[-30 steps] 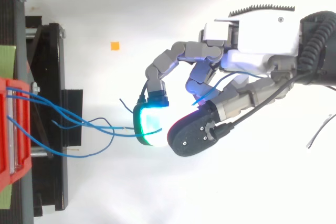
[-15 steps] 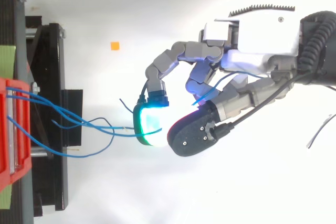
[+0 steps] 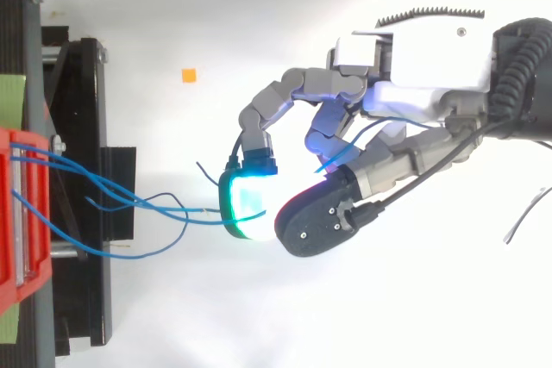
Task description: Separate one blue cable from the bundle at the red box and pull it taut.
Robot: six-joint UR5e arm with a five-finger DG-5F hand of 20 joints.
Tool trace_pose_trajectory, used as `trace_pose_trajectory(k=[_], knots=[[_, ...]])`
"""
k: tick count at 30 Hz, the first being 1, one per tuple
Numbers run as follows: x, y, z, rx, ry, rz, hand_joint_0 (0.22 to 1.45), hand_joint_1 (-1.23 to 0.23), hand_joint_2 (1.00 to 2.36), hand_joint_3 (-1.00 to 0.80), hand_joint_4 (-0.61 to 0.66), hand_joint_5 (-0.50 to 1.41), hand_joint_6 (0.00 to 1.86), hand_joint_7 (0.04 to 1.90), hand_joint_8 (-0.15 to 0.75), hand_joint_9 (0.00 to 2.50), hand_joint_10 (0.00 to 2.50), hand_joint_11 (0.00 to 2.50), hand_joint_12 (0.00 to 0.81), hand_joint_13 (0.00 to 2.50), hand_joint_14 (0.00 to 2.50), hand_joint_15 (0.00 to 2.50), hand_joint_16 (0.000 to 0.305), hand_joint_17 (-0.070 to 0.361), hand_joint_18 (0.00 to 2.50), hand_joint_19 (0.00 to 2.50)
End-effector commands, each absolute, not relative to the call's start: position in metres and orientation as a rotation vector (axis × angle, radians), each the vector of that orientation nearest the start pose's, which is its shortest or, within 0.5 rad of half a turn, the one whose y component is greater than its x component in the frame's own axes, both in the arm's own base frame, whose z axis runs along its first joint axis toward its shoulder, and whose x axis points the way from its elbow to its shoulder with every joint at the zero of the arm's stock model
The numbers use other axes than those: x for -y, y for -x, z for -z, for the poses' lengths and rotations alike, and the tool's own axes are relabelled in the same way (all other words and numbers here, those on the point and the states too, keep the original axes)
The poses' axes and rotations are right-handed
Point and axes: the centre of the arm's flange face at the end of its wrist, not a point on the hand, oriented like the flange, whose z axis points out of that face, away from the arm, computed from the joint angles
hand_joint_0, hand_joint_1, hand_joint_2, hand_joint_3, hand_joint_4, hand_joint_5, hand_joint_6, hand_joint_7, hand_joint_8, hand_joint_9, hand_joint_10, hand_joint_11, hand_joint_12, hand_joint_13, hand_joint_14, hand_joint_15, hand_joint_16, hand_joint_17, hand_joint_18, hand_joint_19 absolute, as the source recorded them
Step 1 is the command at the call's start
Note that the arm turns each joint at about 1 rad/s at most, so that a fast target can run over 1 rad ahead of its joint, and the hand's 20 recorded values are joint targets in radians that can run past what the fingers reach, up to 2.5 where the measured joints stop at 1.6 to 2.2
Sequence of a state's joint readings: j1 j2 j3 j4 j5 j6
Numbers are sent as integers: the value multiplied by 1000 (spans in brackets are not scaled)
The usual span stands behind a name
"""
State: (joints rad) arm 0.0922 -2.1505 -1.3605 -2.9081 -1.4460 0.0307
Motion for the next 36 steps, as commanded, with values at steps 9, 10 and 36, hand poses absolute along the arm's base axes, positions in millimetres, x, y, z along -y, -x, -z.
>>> trace_pose_trajectory(k=[9,10,36], knots=[[82,-693,-264,-1275,-1338,-1126,633,-744,1018,-205,12,-109,886,1076,208,1159,1534,1385,283,977,1979,1409,29,65,1057,1273],[82,-693,-264,-1275,-1336,-1128,632,-744,1018,-203,9,-109,886,1078,208,1160,1529,1390,283,978,1979,1408,29,65,1058,1274],[81,-694,-264,-1276,-1335,-1130,632,-743,1018,-205,5,-111,886,1068,206,1160,1503,1392,285,983,1958,1413,29,65,1058,1274]])
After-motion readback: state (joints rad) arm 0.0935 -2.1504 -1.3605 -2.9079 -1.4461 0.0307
